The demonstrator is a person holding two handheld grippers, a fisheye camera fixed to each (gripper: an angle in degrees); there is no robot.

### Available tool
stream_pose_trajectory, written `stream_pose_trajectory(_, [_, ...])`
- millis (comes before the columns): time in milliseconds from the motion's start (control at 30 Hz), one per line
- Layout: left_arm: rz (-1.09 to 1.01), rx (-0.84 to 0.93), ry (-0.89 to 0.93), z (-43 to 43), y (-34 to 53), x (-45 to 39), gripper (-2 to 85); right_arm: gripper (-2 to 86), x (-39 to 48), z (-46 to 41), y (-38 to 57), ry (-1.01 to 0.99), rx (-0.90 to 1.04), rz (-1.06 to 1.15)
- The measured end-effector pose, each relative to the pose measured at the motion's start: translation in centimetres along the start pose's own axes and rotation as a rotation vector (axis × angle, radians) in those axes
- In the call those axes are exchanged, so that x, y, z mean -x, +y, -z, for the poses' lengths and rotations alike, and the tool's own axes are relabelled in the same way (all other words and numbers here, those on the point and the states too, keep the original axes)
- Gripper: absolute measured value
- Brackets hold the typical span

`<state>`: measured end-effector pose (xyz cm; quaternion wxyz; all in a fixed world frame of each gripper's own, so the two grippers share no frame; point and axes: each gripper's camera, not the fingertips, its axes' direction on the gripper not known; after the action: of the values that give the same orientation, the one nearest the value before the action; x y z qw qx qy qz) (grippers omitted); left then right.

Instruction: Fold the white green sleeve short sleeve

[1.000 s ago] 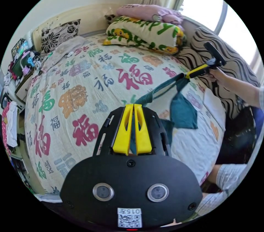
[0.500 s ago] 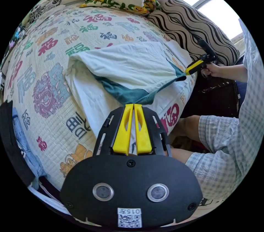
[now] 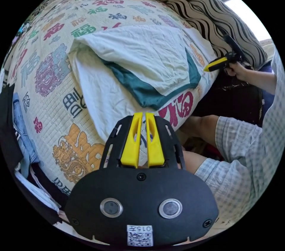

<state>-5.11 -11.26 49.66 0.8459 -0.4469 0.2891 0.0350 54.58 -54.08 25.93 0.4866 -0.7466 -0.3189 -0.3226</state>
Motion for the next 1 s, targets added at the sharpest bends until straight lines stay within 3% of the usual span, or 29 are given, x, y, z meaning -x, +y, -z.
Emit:
stream_pose_trajectory(133, [0.045,-0.114,0.076,-0.7,-2.5,0.1,1.3,-0.7,0.3,-1.8,-2.0,-0.106,-0.020,0.048])
stream_pose_trajectory(233, [0.066,0.050,0.026,-4.7,-4.6,-0.3,1.9,-0.9,-0.9,-5.6,-2.7,-0.032,0.162,-0.013])
stream_pose_trajectory(300, [0.091,0.243,-0.027,-7.4,-4.2,0.3,2.4,-0.9,-2.3,-5.5,-2.5,-0.118,0.147,-0.069])
stream_pose_trajectory(367, [0.128,0.257,0.012,-6.6,-4.2,1.3,3.2,-0.8,-4.1,-4.6,-2.3,-0.176,0.133,-0.157])
stream_pose_trajectory(433, [0.222,0.184,0.016,-4.4,-4.2,3.2,4.6,-0.3,-6.8,-1.8,-2.1,-0.266,0.000,-0.205])
stream_pose_trajectory(567, [0.509,-0.136,0.160,-0.3,-5.2,10.4,7.4,4.1,-12.6,2.5,-3.0,-0.288,-0.233,-0.356])
stream_pose_trajectory(633, [0.594,-0.180,0.232,-1.0,-6.7,13.3,9.2,7.7,-15.8,3.7,-4.5,-0.303,-0.335,-0.433])
stream_pose_trajectory(767, [0.652,-0.208,0.319,-3.8,-10.3,16.5,9.5,9.0,-18.2,3.1,-7.6,-0.334,-0.350,-0.498])
stream_pose_trajectory(867, [0.684,-0.182,0.358,-5.6,-11.7,17.2,5.0,4.5,-18.5,1.6,-10.1,-0.292,-0.267,-0.528])
stream_pose_trajectory(1000, [0.676,-0.171,0.276,-5.8,-12.6,17.1,1.1,-0.3,-18.6,1.3,-11.3,-0.235,-0.251,-0.500])
